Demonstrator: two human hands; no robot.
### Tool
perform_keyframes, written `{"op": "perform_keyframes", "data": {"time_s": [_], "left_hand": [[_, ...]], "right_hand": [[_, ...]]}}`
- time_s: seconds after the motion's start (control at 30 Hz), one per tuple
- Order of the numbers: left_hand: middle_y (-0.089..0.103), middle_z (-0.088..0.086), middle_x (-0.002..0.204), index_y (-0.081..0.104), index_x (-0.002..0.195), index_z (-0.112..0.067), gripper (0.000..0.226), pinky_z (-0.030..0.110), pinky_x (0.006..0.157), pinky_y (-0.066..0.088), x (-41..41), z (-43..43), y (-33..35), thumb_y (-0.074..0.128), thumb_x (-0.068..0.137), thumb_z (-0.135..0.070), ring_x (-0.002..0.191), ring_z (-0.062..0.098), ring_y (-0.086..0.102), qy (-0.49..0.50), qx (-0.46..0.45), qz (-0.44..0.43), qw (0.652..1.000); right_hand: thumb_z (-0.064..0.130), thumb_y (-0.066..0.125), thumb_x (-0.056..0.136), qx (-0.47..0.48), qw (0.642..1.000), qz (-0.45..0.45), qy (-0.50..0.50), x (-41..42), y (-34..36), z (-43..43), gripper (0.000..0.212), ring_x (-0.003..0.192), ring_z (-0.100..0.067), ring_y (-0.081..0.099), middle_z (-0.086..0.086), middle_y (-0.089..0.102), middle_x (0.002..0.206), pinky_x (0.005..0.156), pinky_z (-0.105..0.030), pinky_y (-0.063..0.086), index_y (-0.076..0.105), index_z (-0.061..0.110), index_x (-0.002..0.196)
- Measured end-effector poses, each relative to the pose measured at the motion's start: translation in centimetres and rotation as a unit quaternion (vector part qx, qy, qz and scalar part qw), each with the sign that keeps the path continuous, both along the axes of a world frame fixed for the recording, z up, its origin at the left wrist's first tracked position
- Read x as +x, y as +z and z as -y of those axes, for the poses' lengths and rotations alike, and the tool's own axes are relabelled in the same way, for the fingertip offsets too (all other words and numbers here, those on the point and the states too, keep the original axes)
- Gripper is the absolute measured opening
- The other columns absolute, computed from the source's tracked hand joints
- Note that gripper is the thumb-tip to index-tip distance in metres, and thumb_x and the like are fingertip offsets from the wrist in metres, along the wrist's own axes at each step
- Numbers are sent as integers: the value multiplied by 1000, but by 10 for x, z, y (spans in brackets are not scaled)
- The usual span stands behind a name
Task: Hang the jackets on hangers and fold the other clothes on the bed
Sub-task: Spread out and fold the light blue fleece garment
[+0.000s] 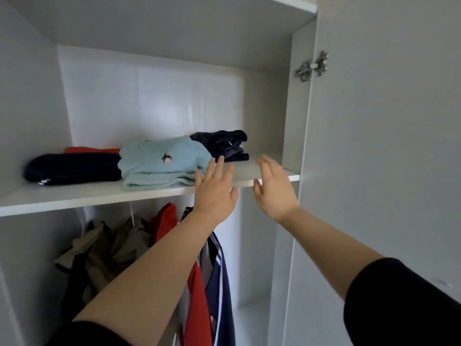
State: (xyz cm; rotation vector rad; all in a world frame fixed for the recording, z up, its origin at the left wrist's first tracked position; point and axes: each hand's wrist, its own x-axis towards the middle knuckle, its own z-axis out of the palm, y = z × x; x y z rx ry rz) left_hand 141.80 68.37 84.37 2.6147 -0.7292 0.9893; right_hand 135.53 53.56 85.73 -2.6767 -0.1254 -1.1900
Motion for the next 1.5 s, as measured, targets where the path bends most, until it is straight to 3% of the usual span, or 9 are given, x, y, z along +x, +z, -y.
{"op": "perform_keyframes", "data": {"time_s": [0.13, 0.37, 0.73, 1.07, 1.27, 1.5], "left_hand": [[4, 4, 160, 14, 152, -21, 64, 49, 116, 6, -96, 76, -17, 40, 96, -34, 147, 21, 1, -85, -6, 22, 996], [6, 7, 160, 18, 152, -18, 66, 49, 116, 8, -294, 224, -72, 45, 94, -32, 147, 24, 1, -237, -6, 9, 971], [3, 7, 160, 15, 152, -18, 65, 48, 117, 7, -539, 432, -122, 42, 95, -35, 147, 24, -2, -462, 74, 17, 884], [2, 9, 160, 11, 152, -18, 68, 48, 116, 4, -698, 636, -153, 44, 95, -37, 147, 26, -4, -582, 83, -11, 809], [-7, 8, 160, 1, 153, -20, 72, 45, 115, -4, -767, 717, -176, 42, 96, -34, 147, 25, -12, -594, 100, -35, 797], [-12, 6, 160, -2, 153, -22, 72, 44, 114, -10, -813, 767, -225, 40, 96, -32, 145, 21, -20, -565, 102, -73, 816]], "right_hand": [[9, 52, 86, -54, 995, 8, -87, -122, -18, 67, 51, 137, -37, 32, -24, 36, 146, 112, -48, 26, 43, -3, 135], [11, 51, 88, -36, 965, -32, -256, -354, -81, 184, 51, 140, -34, 30, -20, 35, 148, 115, -48, 24, 43, 1, 137], [22, 50, 91, 15, 872, -76, -484, -641, -137, 341, 55, 143, -29, 22, -15, 29, 153, 119, -43, 15, 36, 7, 142], [22, 49, 91, 19, 783, -136, -607, -815, -151, 496, 61, 147, -27, 9, -14, 14, 158, 119, -40, 5, 26, 8, 146], [24, 47, 91, -6, 749, -199, -632, -882, -163, 567, 68, 148, -25, -1, -12, 3, 160, 117, -38, -3, 16, 8, 150], [22, 47, 90, -89, 752, -260, -600, -932, -201, 637, 73, 144, -24, -17, -14, -3, 159, 116, -44, -9, 12, 6, 151]]}}
